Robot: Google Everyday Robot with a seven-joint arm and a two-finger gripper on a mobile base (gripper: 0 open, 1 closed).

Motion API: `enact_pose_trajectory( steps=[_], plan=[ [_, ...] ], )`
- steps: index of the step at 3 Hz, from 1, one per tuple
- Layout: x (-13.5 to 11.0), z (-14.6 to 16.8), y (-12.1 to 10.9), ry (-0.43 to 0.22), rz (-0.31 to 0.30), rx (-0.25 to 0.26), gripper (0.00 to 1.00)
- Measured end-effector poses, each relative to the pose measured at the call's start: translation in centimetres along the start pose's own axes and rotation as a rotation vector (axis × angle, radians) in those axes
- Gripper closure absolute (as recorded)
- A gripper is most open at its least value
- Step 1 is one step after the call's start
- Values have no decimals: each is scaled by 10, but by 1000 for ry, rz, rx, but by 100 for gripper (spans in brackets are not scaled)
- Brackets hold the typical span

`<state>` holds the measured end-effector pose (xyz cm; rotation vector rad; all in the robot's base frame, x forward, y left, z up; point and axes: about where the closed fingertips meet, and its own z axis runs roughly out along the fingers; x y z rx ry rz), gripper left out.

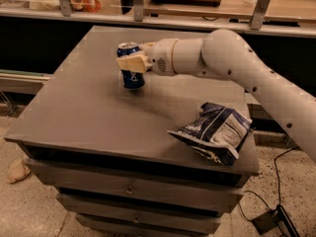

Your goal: Place pepsi can upright

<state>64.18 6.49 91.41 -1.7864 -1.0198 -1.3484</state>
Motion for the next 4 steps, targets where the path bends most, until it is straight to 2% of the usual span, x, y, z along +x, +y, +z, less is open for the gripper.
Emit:
enact_pose_trajectory(
  steps=[1,2,4],
  plan=[
    [-3,1,-2,21,-22,-17,98],
    [-8,-4,-5,25,-26,-57,77],
    [-17,-28,-12,-14,-24,-137,30]
  ],
)
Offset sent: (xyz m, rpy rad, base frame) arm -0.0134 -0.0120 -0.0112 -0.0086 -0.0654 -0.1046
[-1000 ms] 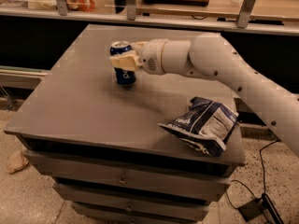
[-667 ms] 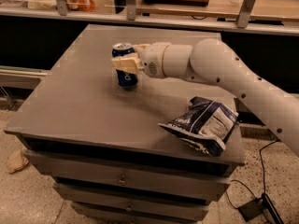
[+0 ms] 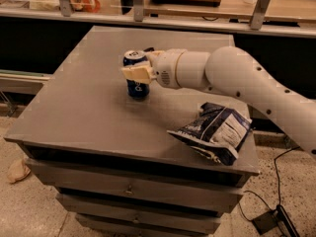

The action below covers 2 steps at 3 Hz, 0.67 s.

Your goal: Place pepsi can upright

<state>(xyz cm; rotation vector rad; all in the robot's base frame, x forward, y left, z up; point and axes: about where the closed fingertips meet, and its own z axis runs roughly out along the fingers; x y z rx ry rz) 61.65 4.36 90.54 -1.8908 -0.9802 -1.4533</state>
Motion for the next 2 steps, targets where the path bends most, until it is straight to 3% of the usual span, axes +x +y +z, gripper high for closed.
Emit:
enact_pose_trajectory(
  steps=[1,2],
  plan=[
    [-3,-13,-1,-33,-1,-26,7],
    [-4,-28,-2,-65,-1,-51,0]
  ],
)
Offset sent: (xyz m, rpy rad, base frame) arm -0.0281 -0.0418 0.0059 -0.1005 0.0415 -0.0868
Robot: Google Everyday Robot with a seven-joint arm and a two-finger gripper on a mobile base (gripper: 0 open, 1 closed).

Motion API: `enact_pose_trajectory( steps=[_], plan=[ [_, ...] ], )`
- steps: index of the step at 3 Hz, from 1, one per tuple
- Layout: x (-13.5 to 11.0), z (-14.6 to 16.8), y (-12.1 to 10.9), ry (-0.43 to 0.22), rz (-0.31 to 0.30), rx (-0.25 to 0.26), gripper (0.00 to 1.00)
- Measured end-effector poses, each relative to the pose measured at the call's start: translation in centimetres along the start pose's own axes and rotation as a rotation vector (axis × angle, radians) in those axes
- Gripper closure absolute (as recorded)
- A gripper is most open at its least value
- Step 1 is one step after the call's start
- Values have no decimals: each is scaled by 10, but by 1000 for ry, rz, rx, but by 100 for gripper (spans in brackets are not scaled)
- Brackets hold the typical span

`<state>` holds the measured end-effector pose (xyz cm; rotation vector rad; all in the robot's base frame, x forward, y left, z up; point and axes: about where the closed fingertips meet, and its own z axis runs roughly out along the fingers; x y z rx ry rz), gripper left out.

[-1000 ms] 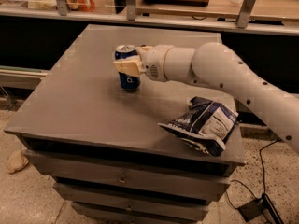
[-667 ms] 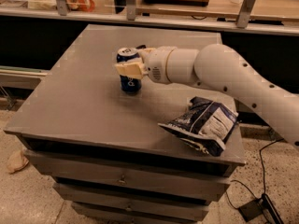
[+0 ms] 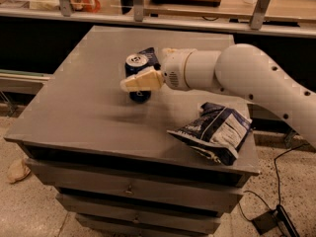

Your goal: Place pepsi can upright

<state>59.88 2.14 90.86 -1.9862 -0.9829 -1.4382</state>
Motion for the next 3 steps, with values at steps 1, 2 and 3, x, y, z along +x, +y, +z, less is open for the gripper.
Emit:
enact_pose_trajectory(
  steps=[1,2,3],
  plan=[
    [-1,-21,3,-31,2,-39,0],
    [-1,-45,11,-46,13,-93,0],
    [-1,-50,13,-48,13,-104,0]
  ],
)
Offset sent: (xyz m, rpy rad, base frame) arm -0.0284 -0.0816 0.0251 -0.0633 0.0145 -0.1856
